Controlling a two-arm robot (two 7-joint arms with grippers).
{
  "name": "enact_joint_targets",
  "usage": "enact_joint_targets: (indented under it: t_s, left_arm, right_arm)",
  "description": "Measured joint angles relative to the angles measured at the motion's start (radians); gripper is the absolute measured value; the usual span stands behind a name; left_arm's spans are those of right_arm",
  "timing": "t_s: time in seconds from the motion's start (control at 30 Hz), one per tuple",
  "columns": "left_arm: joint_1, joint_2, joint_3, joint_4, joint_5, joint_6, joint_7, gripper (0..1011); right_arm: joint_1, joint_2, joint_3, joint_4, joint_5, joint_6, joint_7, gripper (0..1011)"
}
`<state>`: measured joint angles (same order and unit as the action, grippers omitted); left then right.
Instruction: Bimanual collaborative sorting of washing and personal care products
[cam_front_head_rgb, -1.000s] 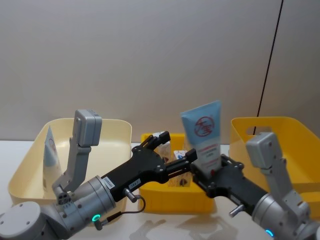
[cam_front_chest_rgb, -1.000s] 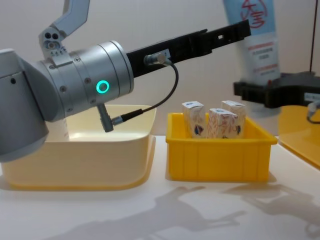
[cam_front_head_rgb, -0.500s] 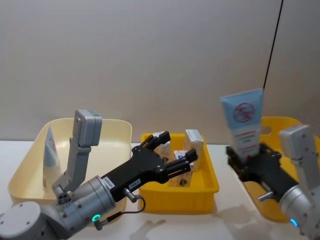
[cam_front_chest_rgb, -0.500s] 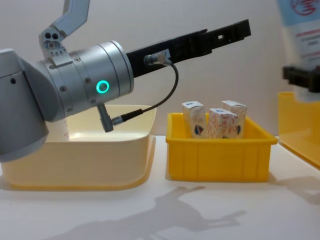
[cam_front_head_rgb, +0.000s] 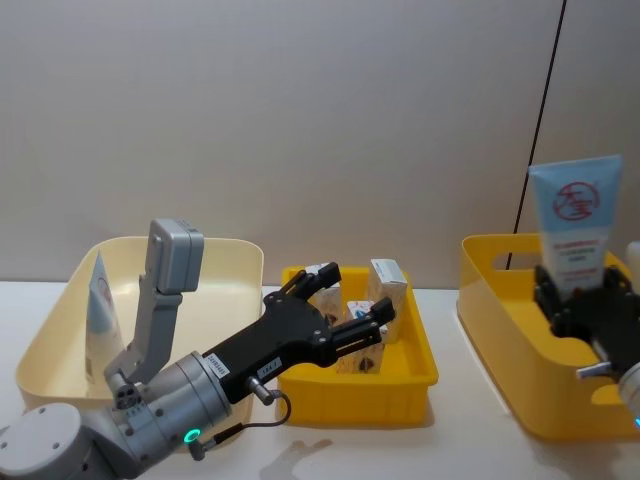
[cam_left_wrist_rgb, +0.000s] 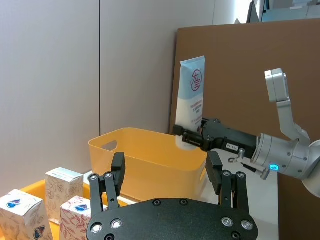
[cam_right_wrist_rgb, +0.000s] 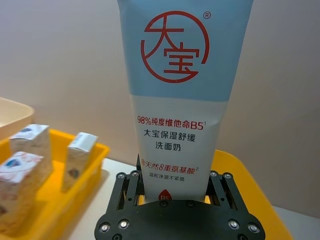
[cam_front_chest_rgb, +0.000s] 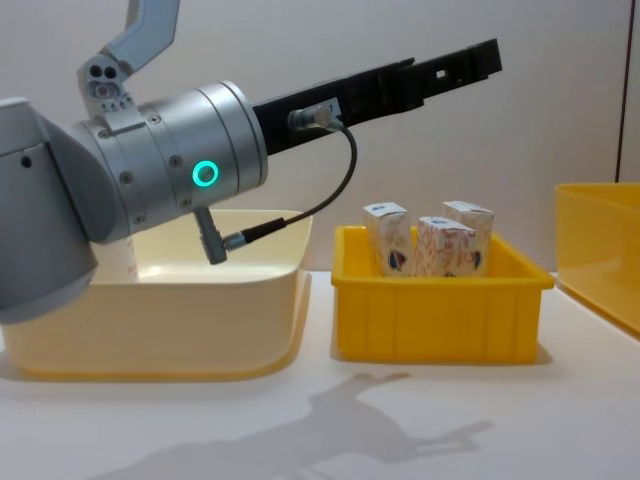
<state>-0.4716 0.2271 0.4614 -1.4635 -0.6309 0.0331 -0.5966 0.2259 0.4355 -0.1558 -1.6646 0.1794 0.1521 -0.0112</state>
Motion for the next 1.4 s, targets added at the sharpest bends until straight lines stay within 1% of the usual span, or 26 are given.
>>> enact_joint_targets:
  t_s: [0.2,0.3,0.37,0.4,0.53,0.7,0.73,0.8,0.83,1.1,1.27,1.33,1.4]
  left_arm:
    - [0.0,0.0,0.0,0.0,0.0,0.0,0.0,1003]
    - [0.0,0.0,0.0,0.0,0.0,0.0,0.0,1003]
    - [0.0,0.0,0.0,0.0,0.0,0.0,0.0,1003]
    - [0.0,0.0,0.0,0.0,0.0,0.0,0.0,1003]
    - [0.0,0.0,0.0,0.0,0.0,0.0,0.0,1002]
    - [0.0,0.0,0.0,0.0,0.0,0.0,0.0,1003]
    - [0.0,0.0,0.0,0.0,0.0,0.0,0.0,1003]
    - [0.0,0.0,0.0,0.0,0.0,0.0,0.0,1003]
    - [0.0,0.0,0.0,0.0,0.0,0.0,0.0,1002]
    - [0.0,0.0,0.0,0.0,0.0,0.0,0.0,1003]
    - [0.0,0.0,0.0,0.0,0.0,0.0,0.0,1003]
    - [0.0,0.0,0.0,0.0,0.0,0.0,0.0,1003]
    - [0.0,0.0,0.0,0.0,0.0,0.0,0.0,1003]
  right_arm:
    - [-0.001,-0.004,0.03,0.009,-0.021,0.011,-0.048,574]
    - [0.0,-0.008,0.046,0.018,-0.033,0.025,-0.075,574]
    - [0.006,-0.012,0.06,0.028,-0.042,0.045,-0.099,574]
    - [0.006,-0.012,0.06,0.028,-0.042,0.045,-0.099,574]
    - [0.022,-0.021,0.074,0.053,-0.053,0.087,-0.127,574]
    - [0.046,-0.034,0.082,0.087,-0.056,0.135,-0.142,574]
    - [0.054,-0.039,0.083,0.098,-0.056,0.154,-0.144,575]
    - [0.063,-0.044,0.084,0.109,-0.056,0.168,-0.146,574]
    - [0.073,-0.05,0.084,0.122,-0.055,0.185,-0.148,575]
    - [0.112,-0.077,0.082,0.176,-0.054,0.215,-0.151,576]
    - [0.127,-0.087,0.08,0.197,-0.054,0.224,-0.152,691]
    - [0.133,-0.092,0.079,0.206,-0.054,0.228,-0.152,768]
    - [0.138,-0.095,0.079,0.213,-0.054,0.229,-0.152,824]
